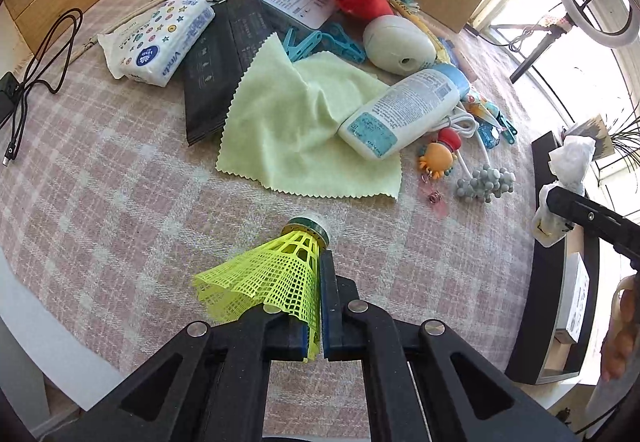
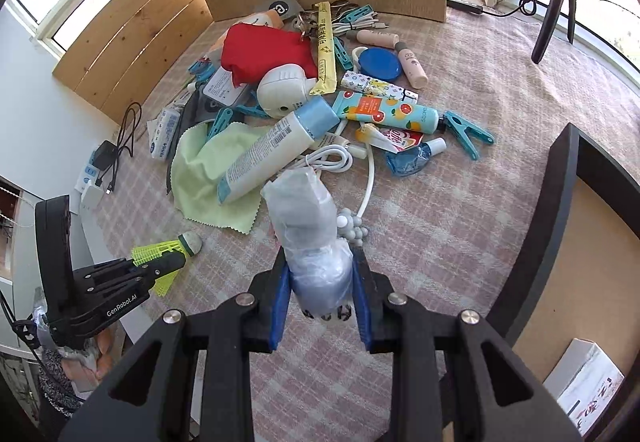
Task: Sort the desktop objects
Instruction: 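Carry the shuttlecock and wrapped item into the tray and release both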
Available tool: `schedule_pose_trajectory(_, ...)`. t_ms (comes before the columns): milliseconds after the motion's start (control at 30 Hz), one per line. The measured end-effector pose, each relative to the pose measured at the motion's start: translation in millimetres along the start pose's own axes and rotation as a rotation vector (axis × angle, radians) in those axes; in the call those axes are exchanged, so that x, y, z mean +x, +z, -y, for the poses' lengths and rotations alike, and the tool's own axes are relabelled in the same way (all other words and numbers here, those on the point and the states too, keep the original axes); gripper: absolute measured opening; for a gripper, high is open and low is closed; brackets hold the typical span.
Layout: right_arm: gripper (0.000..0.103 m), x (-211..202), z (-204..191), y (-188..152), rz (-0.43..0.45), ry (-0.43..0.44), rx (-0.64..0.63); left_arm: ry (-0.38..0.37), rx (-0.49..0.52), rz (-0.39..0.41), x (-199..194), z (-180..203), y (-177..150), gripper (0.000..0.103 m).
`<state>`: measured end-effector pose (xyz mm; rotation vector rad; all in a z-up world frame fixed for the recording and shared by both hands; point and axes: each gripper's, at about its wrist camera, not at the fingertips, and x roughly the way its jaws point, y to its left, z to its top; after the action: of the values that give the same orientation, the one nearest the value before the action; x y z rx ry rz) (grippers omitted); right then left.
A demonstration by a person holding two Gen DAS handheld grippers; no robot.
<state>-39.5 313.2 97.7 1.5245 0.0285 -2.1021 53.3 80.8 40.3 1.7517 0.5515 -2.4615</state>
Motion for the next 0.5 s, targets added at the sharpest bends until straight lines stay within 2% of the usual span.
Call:
schedule_pose_trajectory(133, 0.027, -19, 28, -8, 0.037, -0.025, 0.049, -0.005, 0.017, 0.025, -9, 12, 1, 0.003)
schedule_pose_trajectory(267, 0.027, -44, 64, -17, 0.071, -0.059, 0.109, -0.040, 0.043, 0.048, -19, 35, 9, 0.003)
schedule_pose_trajectory(500, 0.027, -89, 136, -46, 0.124, -0.139, 0.241, -0.121, 0.198, 0.063, -29, 119, 16, 0.003)
